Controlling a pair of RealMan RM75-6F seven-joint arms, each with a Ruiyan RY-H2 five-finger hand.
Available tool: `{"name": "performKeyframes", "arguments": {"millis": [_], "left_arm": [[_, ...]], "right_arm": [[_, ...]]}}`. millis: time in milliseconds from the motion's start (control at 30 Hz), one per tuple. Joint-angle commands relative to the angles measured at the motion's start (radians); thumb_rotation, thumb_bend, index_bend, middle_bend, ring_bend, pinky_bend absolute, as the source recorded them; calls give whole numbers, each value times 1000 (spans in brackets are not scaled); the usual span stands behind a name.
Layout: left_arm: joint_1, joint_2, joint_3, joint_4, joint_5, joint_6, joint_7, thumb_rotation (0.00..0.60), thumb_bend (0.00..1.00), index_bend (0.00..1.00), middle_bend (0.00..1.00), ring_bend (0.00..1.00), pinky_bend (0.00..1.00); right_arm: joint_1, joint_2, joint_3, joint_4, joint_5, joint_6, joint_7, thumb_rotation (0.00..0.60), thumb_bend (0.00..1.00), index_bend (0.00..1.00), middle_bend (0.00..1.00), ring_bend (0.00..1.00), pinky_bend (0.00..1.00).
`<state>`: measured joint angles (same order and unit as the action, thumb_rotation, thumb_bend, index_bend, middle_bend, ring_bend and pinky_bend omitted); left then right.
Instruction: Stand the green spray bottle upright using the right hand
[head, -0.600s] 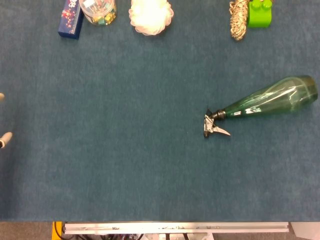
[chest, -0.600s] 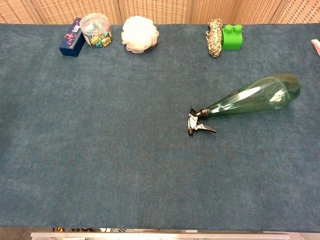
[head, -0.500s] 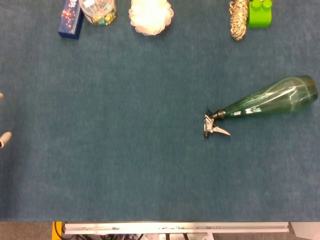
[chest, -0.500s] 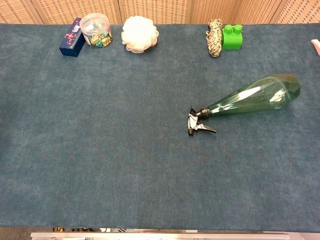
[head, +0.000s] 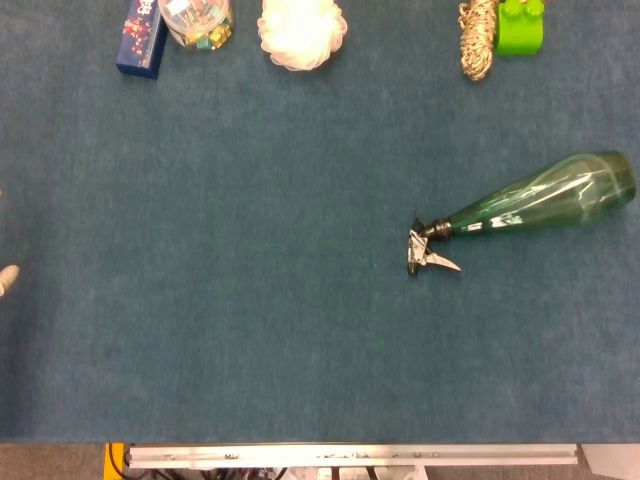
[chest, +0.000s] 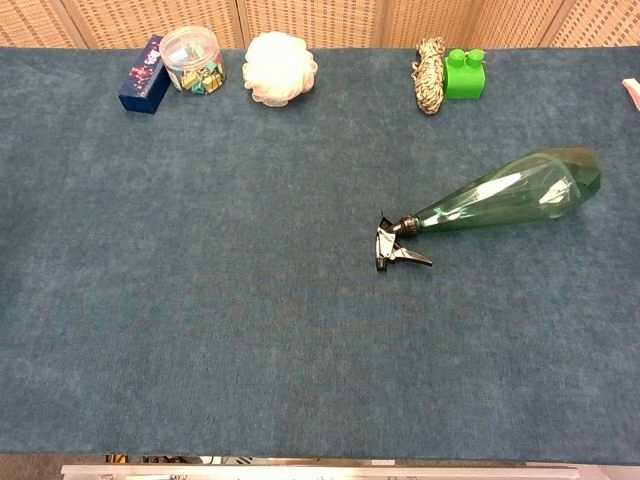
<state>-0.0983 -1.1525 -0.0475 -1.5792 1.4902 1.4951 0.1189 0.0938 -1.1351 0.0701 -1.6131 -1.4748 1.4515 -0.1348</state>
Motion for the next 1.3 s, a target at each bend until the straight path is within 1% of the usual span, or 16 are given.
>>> {"name": "performKeyframes", "arguments": {"millis": [33, 167, 267, 333, 500, 733, 900, 1067, 1300], "left_arm": [[5, 2, 1, 0, -2, 5, -2, 600, 43, 270, 149, 150, 328], [11, 5, 2, -5, 2, 16, -4, 600, 43, 270, 148, 150, 328], [17, 6, 3, -5, 6, 28, -5, 600, 43, 270, 148, 150, 328], [22, 7, 3, -5, 6, 35, -5, 600, 43, 270, 148, 150, 328], [34, 8, 1, -7, 4, 53, -8, 600, 43, 270, 148, 151, 328], [42, 14, 0, -11, 6, 65, -17, 600, 43, 270, 148, 151, 328], [46, 18, 4, -14, 18, 71, -20, 600, 43, 270, 148, 151, 328], [50, 19, 2, -15, 17, 79, -15, 600, 43, 273, 148, 151, 328], [58, 24, -4, -21, 7, 87, -5, 600, 43, 279, 148, 151, 328]], "right_arm": [[10, 4, -2, -11, -18, -3, -17, 600, 36, 474, 370, 312, 415], [47, 39, -6, -54, -13, -73, -77, 600, 21, 436, 336, 271, 371], [94, 85, 6, -121, 37, -165, -171, 600, 8, 357, 283, 219, 260], [131, 109, 23, -164, 85, -223, -235, 600, 2, 320, 260, 194, 211], [223, 135, 58, -224, 201, -344, -368, 600, 0, 274, 233, 168, 201], [326, 124, 76, -288, 330, -425, -537, 600, 0, 253, 213, 152, 197], [402, 105, 71, -322, 432, -473, -637, 600, 0, 253, 213, 152, 197], [482, 72, 58, -328, 530, -512, -722, 600, 1, 253, 213, 152, 197], [590, 12, 35, -312, 652, -524, -814, 600, 1, 253, 214, 152, 197]]}}
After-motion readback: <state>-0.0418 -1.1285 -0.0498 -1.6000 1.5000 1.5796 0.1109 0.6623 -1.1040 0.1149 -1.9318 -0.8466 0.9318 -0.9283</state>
